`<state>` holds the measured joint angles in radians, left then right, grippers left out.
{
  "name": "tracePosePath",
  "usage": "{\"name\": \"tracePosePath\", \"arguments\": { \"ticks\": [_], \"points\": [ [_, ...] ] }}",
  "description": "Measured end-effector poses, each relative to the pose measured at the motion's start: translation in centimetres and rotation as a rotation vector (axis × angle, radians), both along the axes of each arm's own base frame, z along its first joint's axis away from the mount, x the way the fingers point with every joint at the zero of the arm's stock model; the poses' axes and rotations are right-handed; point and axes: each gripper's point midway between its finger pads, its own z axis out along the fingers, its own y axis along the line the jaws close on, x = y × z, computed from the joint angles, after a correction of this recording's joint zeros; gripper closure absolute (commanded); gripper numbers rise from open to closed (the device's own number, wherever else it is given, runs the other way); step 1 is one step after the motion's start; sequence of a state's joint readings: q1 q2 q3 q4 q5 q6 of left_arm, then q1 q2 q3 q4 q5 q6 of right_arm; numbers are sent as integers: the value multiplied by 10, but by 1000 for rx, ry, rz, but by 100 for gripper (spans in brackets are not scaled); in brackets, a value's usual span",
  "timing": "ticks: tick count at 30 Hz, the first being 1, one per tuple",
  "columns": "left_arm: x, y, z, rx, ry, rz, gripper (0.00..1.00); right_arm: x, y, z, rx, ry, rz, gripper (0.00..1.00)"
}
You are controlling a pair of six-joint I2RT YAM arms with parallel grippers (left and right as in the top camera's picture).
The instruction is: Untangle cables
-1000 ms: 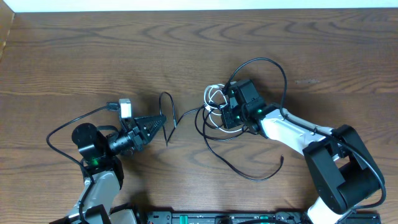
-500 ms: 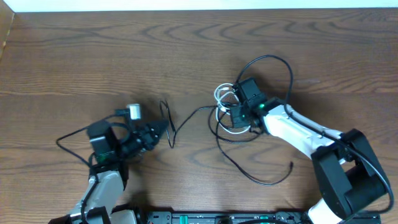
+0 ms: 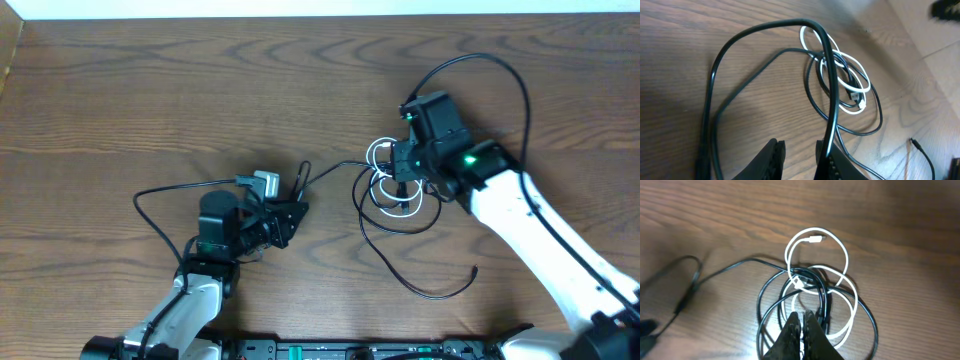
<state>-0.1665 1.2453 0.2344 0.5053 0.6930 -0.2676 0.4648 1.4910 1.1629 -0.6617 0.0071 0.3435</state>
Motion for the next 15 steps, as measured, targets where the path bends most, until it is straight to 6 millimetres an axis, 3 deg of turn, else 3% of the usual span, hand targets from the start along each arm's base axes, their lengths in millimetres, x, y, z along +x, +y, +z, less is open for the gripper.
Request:
{"name": "tracePosePath", "arguments": {
  "ticks": [4, 8, 10, 15],
  "points": [
    [0, -7, 2, 13, -17, -12, 73, -9, 0, 30, 40, -45, 24, 99],
    [3, -14, 9, 4, -35, -17, 73, -18, -10, 52, 45, -78, 28, 68],
    [1, -18, 10, 0, -32, -29, 73, -19, -21, 51, 24, -63, 2, 57],
    [-6, -29, 10, -2, -31, -68, 73, -18, -37, 24, -20, 36, -95, 35]
  ]
}}
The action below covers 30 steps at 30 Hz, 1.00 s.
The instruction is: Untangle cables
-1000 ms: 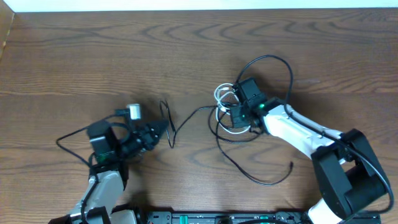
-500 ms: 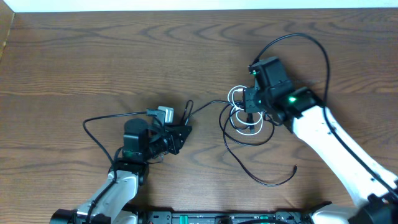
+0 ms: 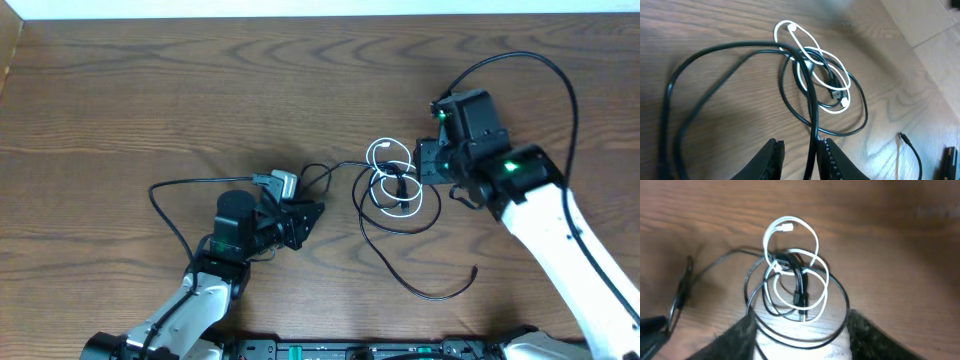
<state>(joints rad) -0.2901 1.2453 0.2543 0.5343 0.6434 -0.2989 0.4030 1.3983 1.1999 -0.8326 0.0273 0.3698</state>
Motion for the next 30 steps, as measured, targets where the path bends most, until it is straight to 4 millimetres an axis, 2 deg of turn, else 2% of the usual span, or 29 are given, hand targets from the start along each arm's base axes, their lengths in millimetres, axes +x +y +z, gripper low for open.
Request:
{"name": "tracePosePath", "arguments": {
  "ticks": [2, 7, 15, 21, 24, 30],
  "points": [
    [-1, -2, -1, 7, -1, -1, 73, 1, -1, -15, -9, 51, -33, 31],
    [-2, -5, -5, 33, 4, 14, 73, 3, 0, -59, -33, 179, -114, 28],
    [-4, -1, -18, 91, 41, 52, 73, 2, 11, -113, -69, 305, -158, 24],
    [-4, 3, -23, 108, 56, 68, 73, -7, 19, -150, -112, 393, -190, 19],
    [-4, 3, -23, 111, 55, 72, 73, -11, 19, -161, -135, 414, -221, 13],
    [-5, 4, -25, 116, 63, 74, 73, -9, 13, -163, -159, 393, -312, 9]
  ]
}}
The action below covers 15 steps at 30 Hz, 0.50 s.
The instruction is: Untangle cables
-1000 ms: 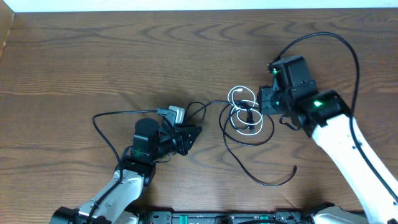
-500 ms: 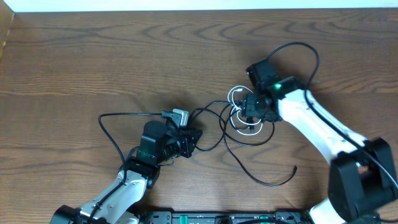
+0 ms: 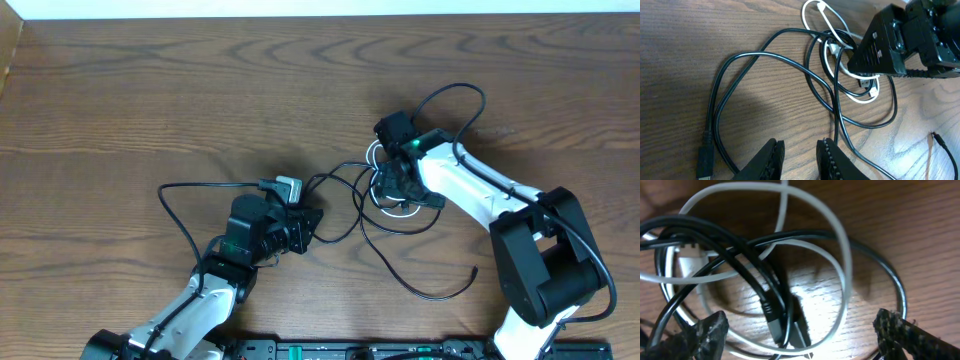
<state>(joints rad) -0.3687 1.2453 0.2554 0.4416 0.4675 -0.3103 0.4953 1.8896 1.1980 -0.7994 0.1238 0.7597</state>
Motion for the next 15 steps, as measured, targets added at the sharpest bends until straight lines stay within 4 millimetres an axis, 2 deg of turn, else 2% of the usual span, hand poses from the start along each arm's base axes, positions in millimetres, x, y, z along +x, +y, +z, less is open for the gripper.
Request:
{"name": "tracePosePath", "arguments": {
  "ticks": [5, 7, 8, 12, 15],
  "points": [
    [-3, 1, -4, 9, 20, 2, 73, 0, -6, -2, -26, -14, -49, 12],
    [-3, 2, -5, 10, 23, 2, 73, 1, -7, -1, -31, -23, -59, 20],
    [-3, 2, -5, 11, 24, 2, 73, 2, -7, -1, -31, -27, -65, 26],
    [-4, 2, -7, 14, 33, 2, 73, 6, -6, -1, -29, -46, -78, 63],
    [-6, 3, -8, 18, 42, 2, 73, 6, -5, -1, -26, -49, -84, 84]
  ]
}}
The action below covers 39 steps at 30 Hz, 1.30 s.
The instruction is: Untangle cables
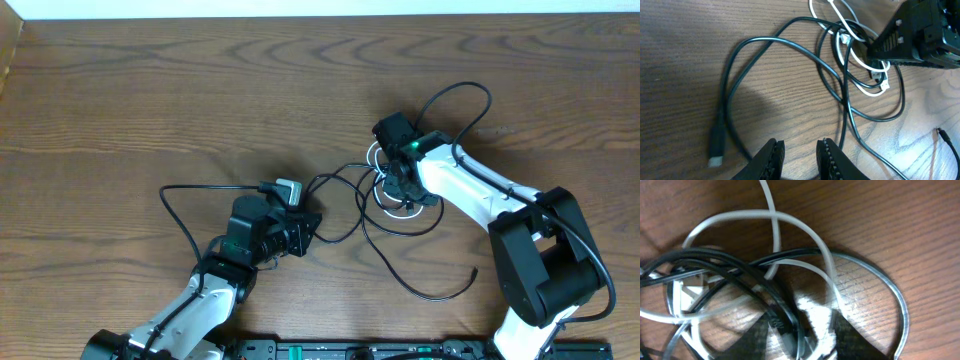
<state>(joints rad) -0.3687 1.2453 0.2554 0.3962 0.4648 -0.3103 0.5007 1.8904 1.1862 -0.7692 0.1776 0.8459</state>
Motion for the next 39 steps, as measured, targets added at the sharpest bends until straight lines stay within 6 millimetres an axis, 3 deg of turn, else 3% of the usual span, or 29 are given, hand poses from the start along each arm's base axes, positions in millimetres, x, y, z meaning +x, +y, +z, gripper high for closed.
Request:
{"name": "tracePosePath", "arguments": {
  "ticks": [1, 2, 10, 16, 20, 24, 26, 30, 36, 39],
  "points": [
    [0, 0, -1, 1, 3, 0, 73, 0, 0, 0, 1, 0, -1, 98],
    [-1, 0, -1, 2, 5, 0, 73, 0, 0, 0, 1, 1, -5, 99],
    [-8, 3, -10, 21, 54, 0, 73, -1, 2, -1, 12, 4, -8, 99],
    [-8, 3, -10, 21, 56, 0, 73, 12, 19, 4, 80, -41, 90, 99],
    [-9, 3, -10, 19, 56, -3, 73, 20, 27, 34, 119, -123, 205, 99],
    [-10, 0, -9, 8, 58, -15, 69, 26, 33, 89, 168, -263, 285, 99],
    [-11, -1, -8, -1, 61, -20, 62, 26, 34, 122, 200, -344, 324, 99],
    [-4, -5, 1, -43, 39, -3, 51, 19, 34, 169, 260, -450, 393, 99],
    [13, -18, 37, -187, -41, 18, 42, -4, 29, 204, 290, -505, 458, 99],
    [14, -24, 50, -239, -65, -2, 41, -9, 17, 201, 263, -478, 444, 99]
  ]
}}
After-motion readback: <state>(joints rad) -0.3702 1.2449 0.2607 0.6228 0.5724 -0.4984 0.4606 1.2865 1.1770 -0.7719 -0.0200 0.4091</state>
